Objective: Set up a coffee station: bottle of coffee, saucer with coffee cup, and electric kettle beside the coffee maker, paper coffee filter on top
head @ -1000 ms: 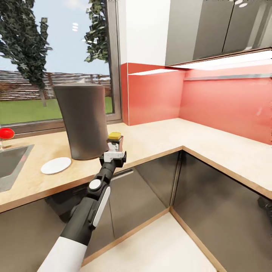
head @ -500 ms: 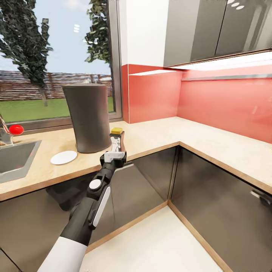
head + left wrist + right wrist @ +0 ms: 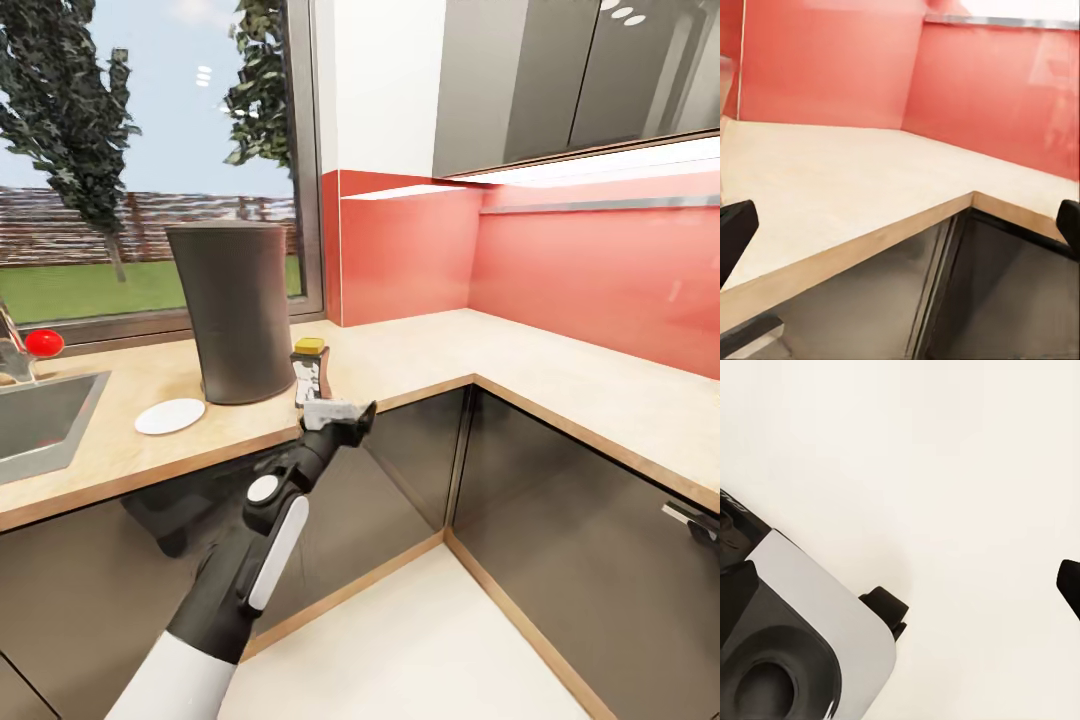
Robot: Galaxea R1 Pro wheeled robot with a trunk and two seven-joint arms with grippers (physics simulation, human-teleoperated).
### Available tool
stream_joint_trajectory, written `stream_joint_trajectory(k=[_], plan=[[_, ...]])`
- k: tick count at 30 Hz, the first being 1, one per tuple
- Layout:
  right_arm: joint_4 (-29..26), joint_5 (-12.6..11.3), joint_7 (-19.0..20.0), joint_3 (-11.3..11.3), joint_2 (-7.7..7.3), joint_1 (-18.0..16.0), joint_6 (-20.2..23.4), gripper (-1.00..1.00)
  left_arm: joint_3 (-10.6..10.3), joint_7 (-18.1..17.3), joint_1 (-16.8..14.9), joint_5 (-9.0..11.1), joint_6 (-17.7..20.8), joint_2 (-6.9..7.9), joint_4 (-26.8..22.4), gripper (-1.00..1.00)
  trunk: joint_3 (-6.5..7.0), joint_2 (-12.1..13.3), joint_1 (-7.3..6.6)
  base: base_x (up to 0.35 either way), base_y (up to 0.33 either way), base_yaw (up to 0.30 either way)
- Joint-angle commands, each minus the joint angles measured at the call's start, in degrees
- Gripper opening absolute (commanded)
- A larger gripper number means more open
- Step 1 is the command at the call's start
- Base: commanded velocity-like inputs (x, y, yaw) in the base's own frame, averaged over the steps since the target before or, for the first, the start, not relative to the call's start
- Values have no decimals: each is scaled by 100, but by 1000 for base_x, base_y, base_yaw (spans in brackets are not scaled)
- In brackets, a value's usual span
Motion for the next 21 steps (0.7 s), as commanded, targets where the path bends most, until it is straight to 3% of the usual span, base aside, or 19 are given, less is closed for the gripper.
stream_joint_trajectory(k=[1,4,5,6,8,10,15,16,18,21], plan=[[2,-59,13,35,-6,-5,-11,100,-75,-99,3,92,36,-2,-15,100,-6,-3,0,0,0,0],[1,-59,14,35,-6,-5,-11,100,-418,-441,45,361,38,-2,-36,100,-6,-3,0,0,0,0],[1,-59,14,35,-6,-5,-11,100,-602,-652,81,581,35,40,-42,100,-6,-3,0,0,0,0],[1,-59,14,35,-6,-5,-12,100,-807,-895,114,813,33,172,-45,100,-6,-3,0,0,0,0],[1,-59,14,35,-6,-5,-12,100,-1048,-1150,136,1036,27,369,-44,100,-6,-3,0,0,0,0],[1,-59,18,34,-6,-5,-12,100,-1608,-1600,163,1413,4,859,-38,100,-6,-3,0,0,0,0],[-4,-65,24,25,-6,-5,-12,100,-2249,-1917,256,1616,-31,1523,-38,100,-6,-3,0,0,0,0],[-8,-66,27,20,-8,-5,-15,100,-2430,-2025,492,1654,-116,1825,-23,100,-6,-3,0,0,0,0],[-11,-67,28,16,-10,-5,-17,100,-2546,-2129,735,1680,-234,2069,-3,100,-6,-3,0,0,0,0],[-15,-73,31,11,-13,-5,-20,100,-2694,-2769,1626,1755,-1034,2774,322,100,-6,-3,0,0,0,0]])
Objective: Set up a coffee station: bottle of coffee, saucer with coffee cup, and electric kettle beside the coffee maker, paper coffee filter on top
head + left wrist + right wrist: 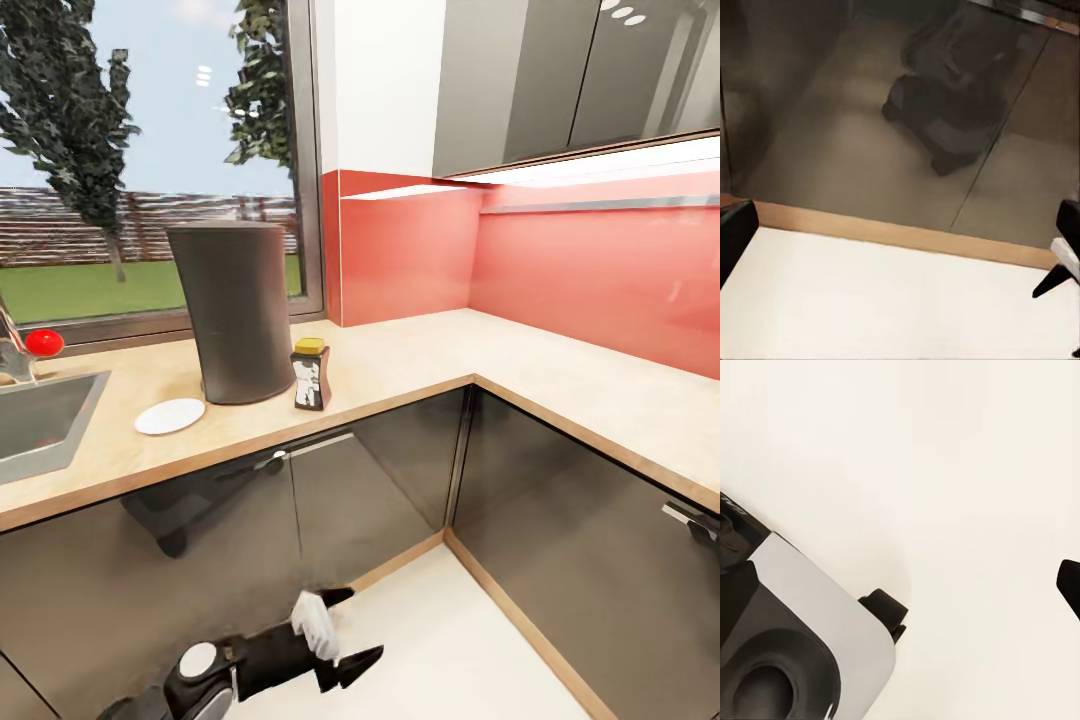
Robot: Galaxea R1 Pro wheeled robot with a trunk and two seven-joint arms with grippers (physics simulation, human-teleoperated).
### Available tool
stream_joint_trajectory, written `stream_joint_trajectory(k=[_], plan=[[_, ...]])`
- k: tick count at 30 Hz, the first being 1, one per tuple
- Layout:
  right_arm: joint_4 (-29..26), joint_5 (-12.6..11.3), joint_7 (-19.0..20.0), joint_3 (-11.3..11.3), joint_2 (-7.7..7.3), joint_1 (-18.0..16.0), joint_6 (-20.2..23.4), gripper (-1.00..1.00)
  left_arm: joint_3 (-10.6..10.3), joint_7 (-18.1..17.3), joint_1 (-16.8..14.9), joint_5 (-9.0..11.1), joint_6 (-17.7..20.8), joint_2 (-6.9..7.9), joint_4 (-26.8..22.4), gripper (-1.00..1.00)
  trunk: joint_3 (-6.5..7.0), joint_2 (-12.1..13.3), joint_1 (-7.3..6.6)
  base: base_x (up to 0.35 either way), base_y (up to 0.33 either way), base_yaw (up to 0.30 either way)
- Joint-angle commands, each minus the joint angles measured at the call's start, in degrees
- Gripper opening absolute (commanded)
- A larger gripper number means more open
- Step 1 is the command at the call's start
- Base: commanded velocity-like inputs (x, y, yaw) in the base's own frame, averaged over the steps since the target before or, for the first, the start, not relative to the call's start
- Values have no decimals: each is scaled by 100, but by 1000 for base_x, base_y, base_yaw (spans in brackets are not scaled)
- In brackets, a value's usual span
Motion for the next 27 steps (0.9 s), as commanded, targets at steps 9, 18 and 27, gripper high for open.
stream_joint_trajectory(k=[9,18,27], plan=[[2,-89,14,-1,-12,-5,-4,100,403,-1738,840,148,-1081,248,4033,100,-4,-3,-1,0,0,0],[10,-159,22,-192,-24,-5,4,100,2587,-2534,991,119,-1140,-107,5829,100,-4,-3,-1,0,0,0],[3,-162,16,-231,-12,-5,17,100,2730,-2572,997,118,-1139,-166,5910,100,-4,-3,-1,0,0,24]])
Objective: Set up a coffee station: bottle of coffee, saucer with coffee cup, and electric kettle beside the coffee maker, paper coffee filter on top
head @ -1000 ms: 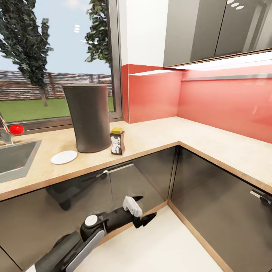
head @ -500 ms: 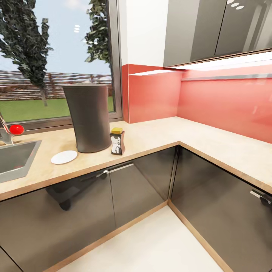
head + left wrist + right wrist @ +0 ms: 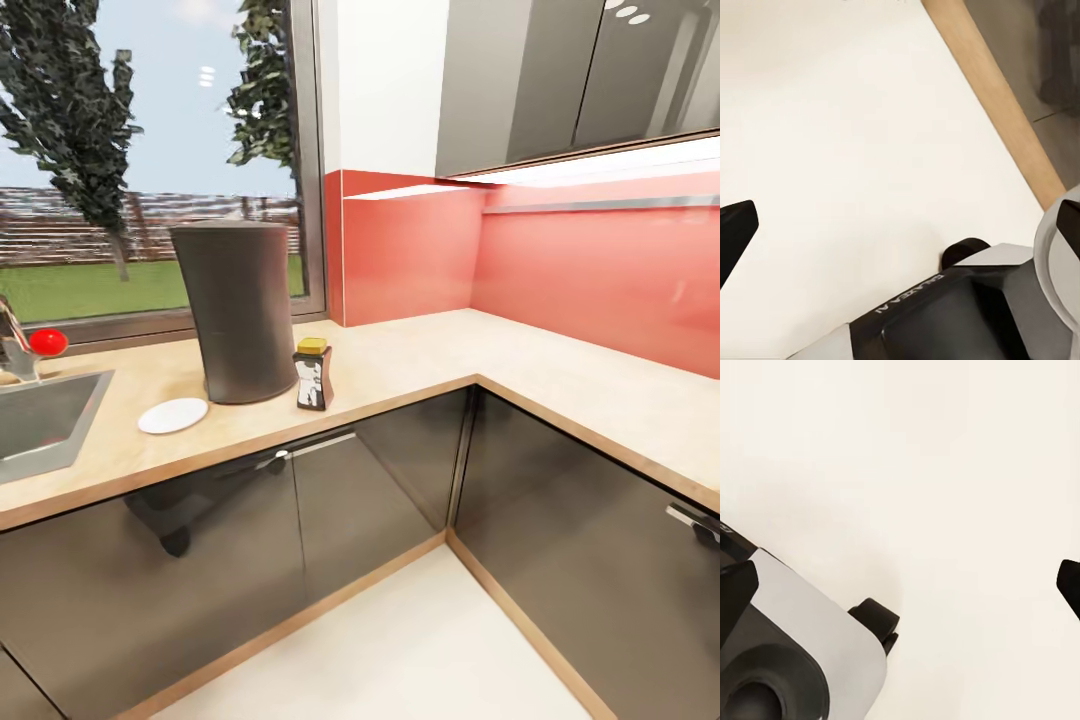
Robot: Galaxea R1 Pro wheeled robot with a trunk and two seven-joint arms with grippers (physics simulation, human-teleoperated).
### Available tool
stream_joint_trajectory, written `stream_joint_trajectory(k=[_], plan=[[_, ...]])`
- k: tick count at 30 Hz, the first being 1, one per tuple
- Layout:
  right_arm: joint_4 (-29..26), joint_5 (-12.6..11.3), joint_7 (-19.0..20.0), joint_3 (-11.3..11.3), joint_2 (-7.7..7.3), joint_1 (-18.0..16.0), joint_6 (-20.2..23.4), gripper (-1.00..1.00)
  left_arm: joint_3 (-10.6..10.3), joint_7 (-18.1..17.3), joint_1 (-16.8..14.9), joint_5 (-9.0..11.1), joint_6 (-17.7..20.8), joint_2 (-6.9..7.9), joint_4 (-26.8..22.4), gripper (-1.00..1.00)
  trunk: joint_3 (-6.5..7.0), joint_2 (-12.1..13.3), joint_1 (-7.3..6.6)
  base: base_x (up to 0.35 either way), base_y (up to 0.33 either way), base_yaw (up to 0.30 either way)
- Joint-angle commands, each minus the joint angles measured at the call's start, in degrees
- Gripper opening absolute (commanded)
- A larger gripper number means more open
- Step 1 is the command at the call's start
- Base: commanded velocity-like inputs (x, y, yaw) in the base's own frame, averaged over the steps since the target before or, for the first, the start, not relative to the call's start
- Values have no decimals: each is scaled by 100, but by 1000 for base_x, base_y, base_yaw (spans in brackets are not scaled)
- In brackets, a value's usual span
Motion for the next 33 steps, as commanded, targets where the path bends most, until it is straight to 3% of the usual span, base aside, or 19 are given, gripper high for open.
stream_joint_trajectory(k=[1,28,33], plan=[[2,-59,10,37,-5,-4,-14,100,-47,-2,-6,40,-36,4,5,100,-6,-3,-1,0,0,226],[4,-58,-10,36,-4,-4,-16,100,-46,-2,-6,48,-36,4,6,100,-6,-3,-1,0,1,266],[4,-58,-3,30,-9,-4,-16,100,-46,-2,-6,48,-36,3,6,100,-6,-3,-1,-73,155,112]])
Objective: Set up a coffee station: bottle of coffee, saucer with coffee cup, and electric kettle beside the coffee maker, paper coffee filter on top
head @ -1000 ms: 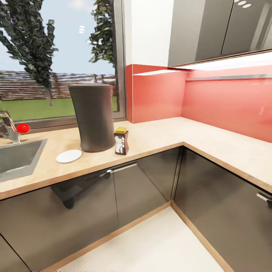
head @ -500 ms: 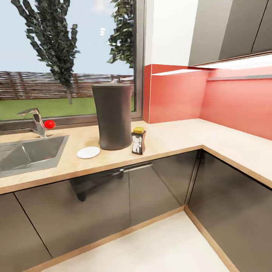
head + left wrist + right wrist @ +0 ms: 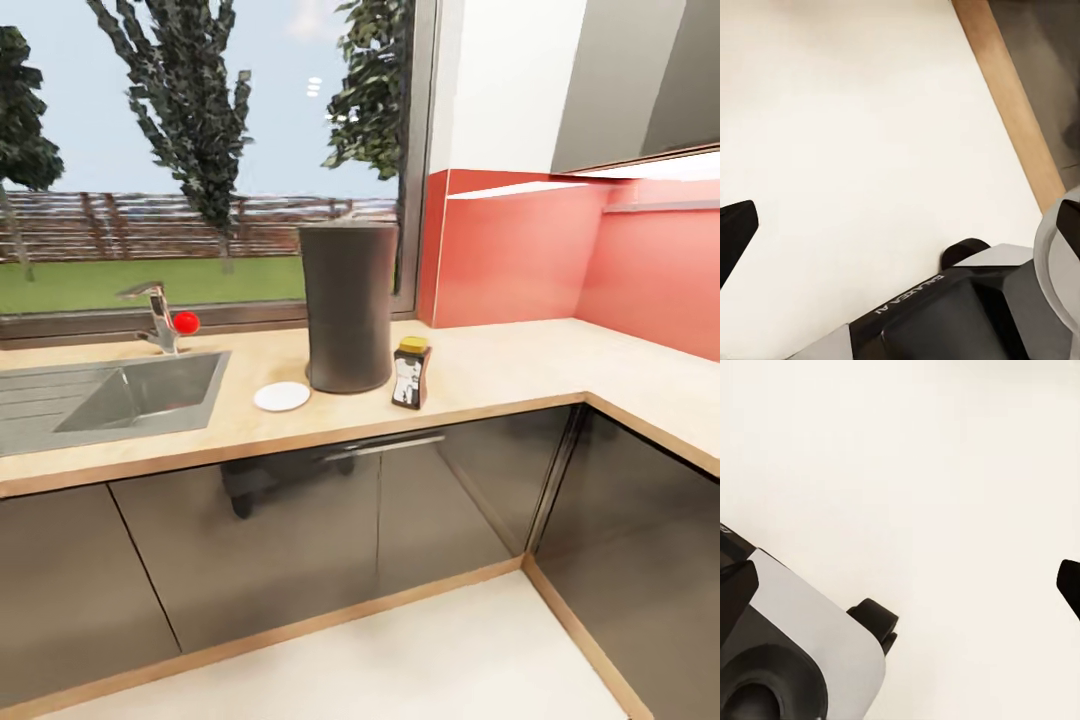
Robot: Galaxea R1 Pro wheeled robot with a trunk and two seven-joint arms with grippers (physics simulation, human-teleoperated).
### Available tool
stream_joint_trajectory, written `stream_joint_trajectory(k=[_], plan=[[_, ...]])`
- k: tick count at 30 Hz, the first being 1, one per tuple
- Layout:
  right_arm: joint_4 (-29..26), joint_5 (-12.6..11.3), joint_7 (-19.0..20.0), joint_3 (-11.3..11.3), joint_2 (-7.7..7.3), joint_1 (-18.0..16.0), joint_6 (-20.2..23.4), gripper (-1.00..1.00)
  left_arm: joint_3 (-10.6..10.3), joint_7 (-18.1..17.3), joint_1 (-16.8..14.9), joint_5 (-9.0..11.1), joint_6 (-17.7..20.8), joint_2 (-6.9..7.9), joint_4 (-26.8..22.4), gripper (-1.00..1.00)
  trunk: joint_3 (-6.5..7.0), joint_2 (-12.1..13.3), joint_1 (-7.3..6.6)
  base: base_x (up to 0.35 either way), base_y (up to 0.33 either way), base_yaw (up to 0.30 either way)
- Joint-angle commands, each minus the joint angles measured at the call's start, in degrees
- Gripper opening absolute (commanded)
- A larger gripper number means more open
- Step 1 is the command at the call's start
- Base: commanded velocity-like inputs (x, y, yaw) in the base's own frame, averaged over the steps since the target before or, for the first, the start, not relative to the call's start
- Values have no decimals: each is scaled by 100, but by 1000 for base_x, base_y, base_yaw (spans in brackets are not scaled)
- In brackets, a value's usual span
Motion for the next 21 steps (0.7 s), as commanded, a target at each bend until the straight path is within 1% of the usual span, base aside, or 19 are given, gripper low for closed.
stream_joint_trajectory(k=[1,6,14,18,21], plan=[[3,-59,11,36,-7,-5,-13,100,-48,0,-5,41,-36,4,4,100,-6,-3,-2,-96,178,84],[2,-59,7,42,-1,-5,-13,100,-48,0,-5,41,-36,4,4,100,-6,-3,-2,-50,94,171],[4,-58,-3,44,1,-5,-16,100,-46,0,-5,41,-36,4,4,100,-6,-3,-2,-7,13,254],[6,-56,-3,44,1,-5,-16,100,-43,0,-5,41,-36,4,4,100,-6,-3,-2,0,52,128],[7,-58,-3,44,0,-5,-14,100,-42,0,-5,41,-36,4,4,100,-6,-3,-2,0,207,44]])
